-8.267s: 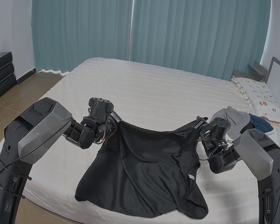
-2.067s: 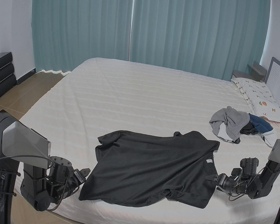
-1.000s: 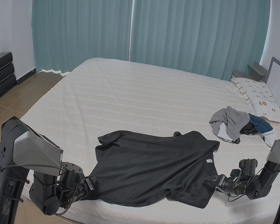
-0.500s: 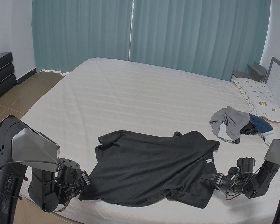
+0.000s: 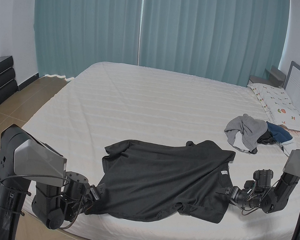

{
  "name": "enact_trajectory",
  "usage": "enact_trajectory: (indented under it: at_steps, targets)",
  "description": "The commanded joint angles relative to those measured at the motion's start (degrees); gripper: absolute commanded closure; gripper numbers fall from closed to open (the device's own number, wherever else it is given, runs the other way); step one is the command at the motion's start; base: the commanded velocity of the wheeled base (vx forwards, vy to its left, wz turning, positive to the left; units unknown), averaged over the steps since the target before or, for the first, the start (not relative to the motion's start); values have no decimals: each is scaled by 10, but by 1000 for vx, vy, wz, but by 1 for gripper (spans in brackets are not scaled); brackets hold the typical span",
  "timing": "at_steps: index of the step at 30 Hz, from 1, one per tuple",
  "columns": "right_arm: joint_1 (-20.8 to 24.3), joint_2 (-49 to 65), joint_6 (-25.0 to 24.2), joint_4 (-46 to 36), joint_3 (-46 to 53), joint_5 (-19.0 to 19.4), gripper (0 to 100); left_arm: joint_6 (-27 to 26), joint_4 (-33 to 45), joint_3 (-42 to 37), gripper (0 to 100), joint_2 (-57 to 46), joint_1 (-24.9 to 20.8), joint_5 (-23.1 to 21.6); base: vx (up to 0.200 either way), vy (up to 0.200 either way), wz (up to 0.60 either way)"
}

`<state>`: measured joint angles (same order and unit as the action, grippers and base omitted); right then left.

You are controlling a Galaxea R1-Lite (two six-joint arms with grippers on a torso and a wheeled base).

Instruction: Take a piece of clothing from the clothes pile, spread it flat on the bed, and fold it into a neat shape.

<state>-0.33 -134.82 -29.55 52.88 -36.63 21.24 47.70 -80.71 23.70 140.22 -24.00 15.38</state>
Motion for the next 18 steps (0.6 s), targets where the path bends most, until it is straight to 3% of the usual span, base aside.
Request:
enact_trajectory:
  at_steps: [1, 6, 7, 18]
  targets:
    - [1, -1, 0, 0, 0, 0, 0, -1, 0, 2, 0, 13, -8, -1, 0, 0, 0]
    - [1, -1, 0, 0, 0, 0, 0, -7, 0, 6, 0, 22, -12, 1, 0, 0, 0]
    - [1, -2, 0, 0, -1, 0, 0, -7, 0, 5, 100, 22, -12, 1, 0, 0, 0]
    - [8, -12, -2, 25, -4, -3, 0, -9, -1, 8, 100, 18, -12, 11, 0, 0, 0]
